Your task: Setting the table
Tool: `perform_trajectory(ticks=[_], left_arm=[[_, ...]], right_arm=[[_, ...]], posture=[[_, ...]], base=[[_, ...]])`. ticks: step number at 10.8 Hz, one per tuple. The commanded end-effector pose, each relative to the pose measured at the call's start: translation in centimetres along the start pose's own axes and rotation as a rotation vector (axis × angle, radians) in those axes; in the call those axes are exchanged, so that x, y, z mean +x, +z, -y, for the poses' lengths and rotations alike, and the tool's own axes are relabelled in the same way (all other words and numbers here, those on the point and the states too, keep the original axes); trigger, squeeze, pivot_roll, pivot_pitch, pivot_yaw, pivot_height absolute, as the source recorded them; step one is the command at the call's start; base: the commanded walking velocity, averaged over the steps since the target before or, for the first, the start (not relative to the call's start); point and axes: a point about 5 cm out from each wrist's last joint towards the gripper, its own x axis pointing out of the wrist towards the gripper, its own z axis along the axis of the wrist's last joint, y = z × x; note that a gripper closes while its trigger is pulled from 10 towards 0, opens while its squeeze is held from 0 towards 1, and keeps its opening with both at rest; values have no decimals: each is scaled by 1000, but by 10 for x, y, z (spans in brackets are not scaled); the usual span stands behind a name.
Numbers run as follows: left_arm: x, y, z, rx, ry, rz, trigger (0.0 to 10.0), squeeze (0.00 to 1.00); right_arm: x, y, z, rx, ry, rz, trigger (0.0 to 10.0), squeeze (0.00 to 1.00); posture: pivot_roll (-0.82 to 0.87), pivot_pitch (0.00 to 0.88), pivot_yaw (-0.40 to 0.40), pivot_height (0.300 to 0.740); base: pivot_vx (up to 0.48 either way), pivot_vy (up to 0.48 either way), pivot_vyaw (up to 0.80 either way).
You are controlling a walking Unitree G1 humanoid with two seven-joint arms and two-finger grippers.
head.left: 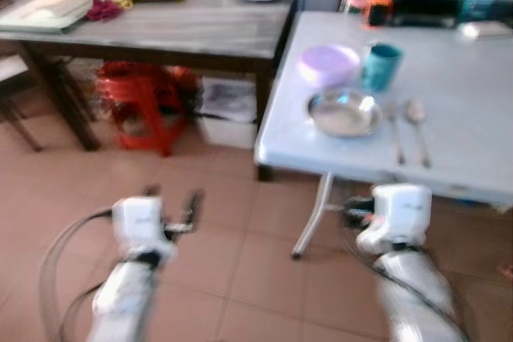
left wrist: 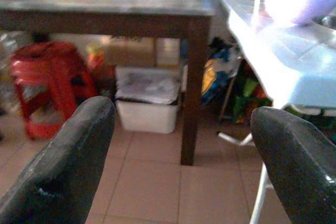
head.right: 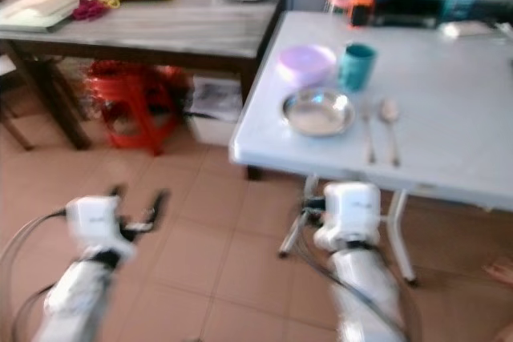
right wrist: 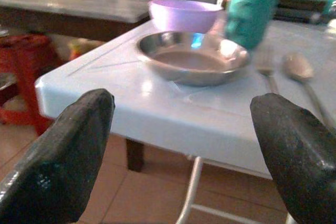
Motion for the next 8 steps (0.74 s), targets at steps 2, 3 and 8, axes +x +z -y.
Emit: perform_trajectory(ticks=[2,3,8], left_arm=[[1,1,6,-9,-28,6,10000,0],[1,0,6,-8,-29,4,10000,0],[0,-2,7,-6,-40,0,10000,0]], right_arm=[[-3,-1,9,-18,-25,-5,10000,0],[-3,0,10,-17,-27,-3,10000,0],[-4,1,10,-1,-32,4,10000,0]], posture=[[-4,77,26,740],[-3,78,26,740],[-9,81,27,740]], base=[[347,0,0],[334,0,0],[308,0,-301]])
